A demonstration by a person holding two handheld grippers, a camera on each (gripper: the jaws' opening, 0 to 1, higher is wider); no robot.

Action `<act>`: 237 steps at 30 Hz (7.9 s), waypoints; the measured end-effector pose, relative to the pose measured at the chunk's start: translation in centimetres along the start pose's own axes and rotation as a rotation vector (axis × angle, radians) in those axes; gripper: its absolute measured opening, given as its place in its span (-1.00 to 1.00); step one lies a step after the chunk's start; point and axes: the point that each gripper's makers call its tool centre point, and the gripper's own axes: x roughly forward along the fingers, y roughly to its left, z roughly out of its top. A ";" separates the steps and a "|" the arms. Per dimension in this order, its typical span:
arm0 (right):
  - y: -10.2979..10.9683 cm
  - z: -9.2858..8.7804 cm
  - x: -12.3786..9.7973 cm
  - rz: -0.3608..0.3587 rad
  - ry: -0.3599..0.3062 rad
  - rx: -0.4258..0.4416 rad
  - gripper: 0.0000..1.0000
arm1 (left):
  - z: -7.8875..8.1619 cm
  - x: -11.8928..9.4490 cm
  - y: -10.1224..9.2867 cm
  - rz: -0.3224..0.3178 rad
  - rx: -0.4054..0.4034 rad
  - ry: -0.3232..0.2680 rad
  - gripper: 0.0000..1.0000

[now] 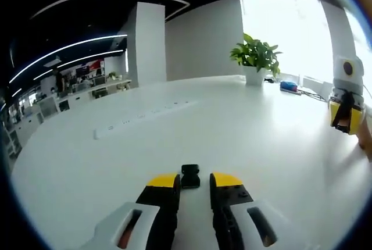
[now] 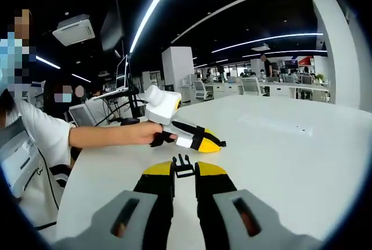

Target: Snap the two parts of the plastic buckle together until the buckle closes and remains connected.

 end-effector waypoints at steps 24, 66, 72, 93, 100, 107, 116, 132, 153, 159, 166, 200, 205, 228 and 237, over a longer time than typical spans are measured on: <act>0.0 -0.3 0.0 0.003 0.009 0.000 -0.76 | -0.2 0.0 0.0 -0.013 -0.027 -0.002 -0.76; -0.2 -1.9 0.6 0.013 0.051 0.021 -0.76 | -0.1 -7.5 -2.7 -0.210 0.084 -0.026 -0.76; 0.0 -2.2 0.9 0.024 0.064 0.026 -0.76 | -0.3 -8.5 -3.4 -0.239 0.086 -0.017 -0.76; 1.2 -2.3 1.4 0.076 0.072 0.021 -0.76 | 1.4 -13.1 -4.7 -0.286 0.113 -0.019 -0.76; 1.6 -2.3 1.5 0.087 0.071 0.023 -0.76 | 1.2 -14.1 -6.0 -0.343 0.163 -0.029 -0.76; 1.9 -2.3 1.7 0.093 0.075 0.015 -0.76 | 0.7 -14.2 -6.5 -0.359 0.154 -0.059 -0.76; 2.3 -3.2 2.2 0.105 0.112 -0.006 -0.76 | -1.3 -13.8 -7.1 -0.420 0.179 -0.021 -0.77; 3.5 -4.5 2.4 0.139 0.174 -0.081 -0.76 | -3.6 -13.7 -8.9 -0.558 0.238 0.011 -0.77; 6.6 -4.0 3.1 0.243 0.141 -0.226 -0.76 | -5.3 -14.6 -11.4 -0.698 0.371 0.030 -0.77; 6.9 -4.2 3.1 0.257 0.147 -0.244 -0.76 | -5.4 -14.8 -11.8 -0.724 0.380 0.027 -0.77; 7.4 -3.9 3.0 0.275 0.132 -0.254 -0.76 | -5.2 -15.3 -12.5 -0.757 0.395 0.006 -0.77; 9.4 -3.9 2.9 0.360 0.127 -0.301 -0.76 | -5.4 -16.2 -14.6 -0.842 0.408 -0.016 -0.77; 9.5 -4.2 2.9 0.363 0.138 -0.304 -0.76 | -5.5 -16.1 -14.6 -0.840 0.416 -0.009 -0.77; 10.3 -4.5 2.7 0.403 0.154 -0.291 -0.77 | -6.1 -16.1 -15.0 -0.824 0.506 0.016 -0.78; 10.8 -5.3 3.0 0.421 0.176 -0.284 -0.78 | -6.7 -15.6 -15.2 -0.825 0.523 0.038 -0.78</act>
